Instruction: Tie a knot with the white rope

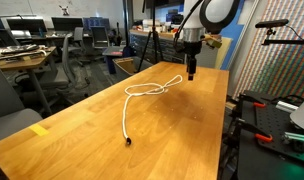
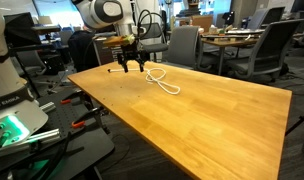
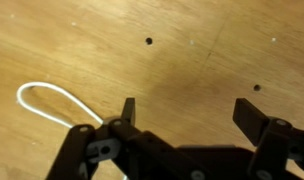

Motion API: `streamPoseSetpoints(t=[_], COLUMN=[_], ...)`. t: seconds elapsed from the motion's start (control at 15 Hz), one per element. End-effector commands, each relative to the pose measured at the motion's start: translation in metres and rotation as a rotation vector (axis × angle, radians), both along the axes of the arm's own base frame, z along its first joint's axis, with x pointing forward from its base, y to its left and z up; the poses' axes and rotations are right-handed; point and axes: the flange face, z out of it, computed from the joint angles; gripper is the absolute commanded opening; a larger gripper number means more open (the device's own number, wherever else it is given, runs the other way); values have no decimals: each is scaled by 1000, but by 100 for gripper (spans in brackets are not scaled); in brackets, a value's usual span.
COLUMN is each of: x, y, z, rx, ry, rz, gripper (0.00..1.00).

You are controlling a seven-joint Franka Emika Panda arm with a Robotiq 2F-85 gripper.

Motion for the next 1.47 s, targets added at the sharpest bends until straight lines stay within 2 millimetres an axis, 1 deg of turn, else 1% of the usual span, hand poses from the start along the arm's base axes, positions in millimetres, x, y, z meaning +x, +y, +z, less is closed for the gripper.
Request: streamPoseSetpoints(t=[0.0, 0.07, 0.13, 0.33, 0.4, 0.53, 0.73, 0.87, 1.07, 1.13, 1.2, 1.4], x=[34, 16, 19, 16, 30, 41, 67, 86, 115, 121, 121, 97], y=[-2, 0, 0, -2, -7, -19, -34, -39, -37, -35, -34, -32], z=[7, 5, 5, 1, -7, -14, -18, -16, -11, -11, -17, -43], rx=[-65, -55, -53, -48, -158, -240, -364, -404, -368, -352, -346, -387], ry=[-43, -20, -21, -12, -70, -82, -148, -240, -391, -410, -388, -183], rz=[168, 92, 97, 94, 139, 218, 314, 334, 255, 225, 202, 234], gripper=[100, 100, 100, 100, 100, 100, 100, 100, 100, 100, 100, 100])
